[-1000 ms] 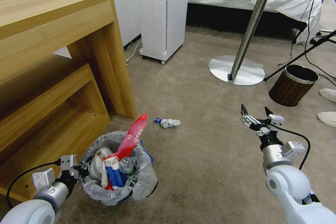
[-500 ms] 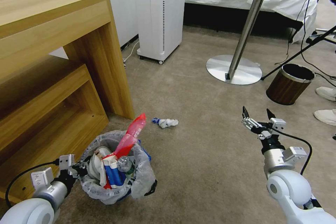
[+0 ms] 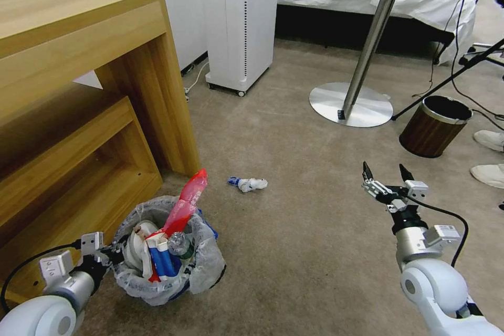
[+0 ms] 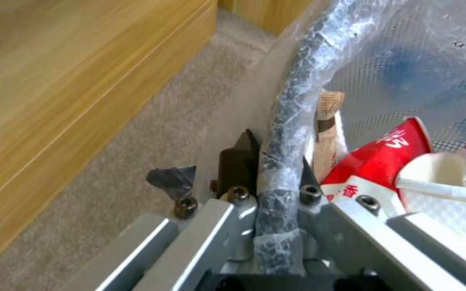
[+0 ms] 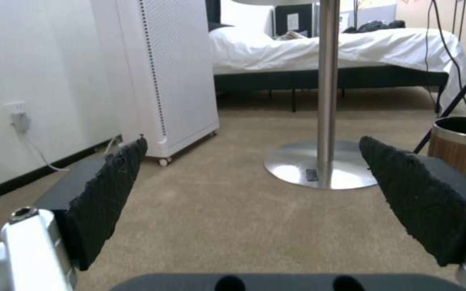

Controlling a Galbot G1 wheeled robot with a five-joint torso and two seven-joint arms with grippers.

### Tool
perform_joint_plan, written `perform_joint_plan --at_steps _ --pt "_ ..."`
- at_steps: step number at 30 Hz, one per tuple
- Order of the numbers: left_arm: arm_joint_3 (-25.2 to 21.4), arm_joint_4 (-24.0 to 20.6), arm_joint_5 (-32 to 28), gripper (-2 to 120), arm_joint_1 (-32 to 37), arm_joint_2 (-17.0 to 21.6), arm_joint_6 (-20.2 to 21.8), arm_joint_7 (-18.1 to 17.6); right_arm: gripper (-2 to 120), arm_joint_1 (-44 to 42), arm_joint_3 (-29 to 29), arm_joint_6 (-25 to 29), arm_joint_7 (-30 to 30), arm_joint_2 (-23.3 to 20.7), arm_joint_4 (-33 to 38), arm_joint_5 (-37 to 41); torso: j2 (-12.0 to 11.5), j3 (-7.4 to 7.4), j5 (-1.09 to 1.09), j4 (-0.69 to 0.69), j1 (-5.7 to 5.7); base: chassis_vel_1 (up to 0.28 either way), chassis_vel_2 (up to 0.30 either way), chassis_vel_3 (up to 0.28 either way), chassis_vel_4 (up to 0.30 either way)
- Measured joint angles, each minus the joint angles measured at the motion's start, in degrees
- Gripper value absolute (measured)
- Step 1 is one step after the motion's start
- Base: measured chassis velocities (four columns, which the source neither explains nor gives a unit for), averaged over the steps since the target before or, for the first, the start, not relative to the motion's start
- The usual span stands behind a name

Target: Pick up the trash bin and place the garbage on the floor into it.

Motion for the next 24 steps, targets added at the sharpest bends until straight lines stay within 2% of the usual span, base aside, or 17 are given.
perform_joint_plan --at_steps 5,14,24 --pt "-0.1 -0.2 -0.1 0 0.0 0.0 0.0 0.0 99 0.1 -0.2 -0.2 0.0 -0.1 0.0 0.0 0.0 0.00 0.00 0.00 0.00 -0.062 0.080 0.072 -0.075" --pt "-0.2 -0.5 -0.1 0 0.2 -0.1 0.0 0.0 98 0.3 -0.7 -0.2 0.0 -0.2 0.1 0.0 0.0 0.02 0.01 0.00 0.01 -0.179 0.180 0.178 -0.175" --pt "0.0 -1.0 -0.1 0 0.2 -0.1 0.0 -0.1 98 1.0 -1.7 -0.3 -0.3 -0.1 -0.2 0.0 0.0 0.00 0.00 0.00 0.01 -0.098 0.109 0.109 -0.104"
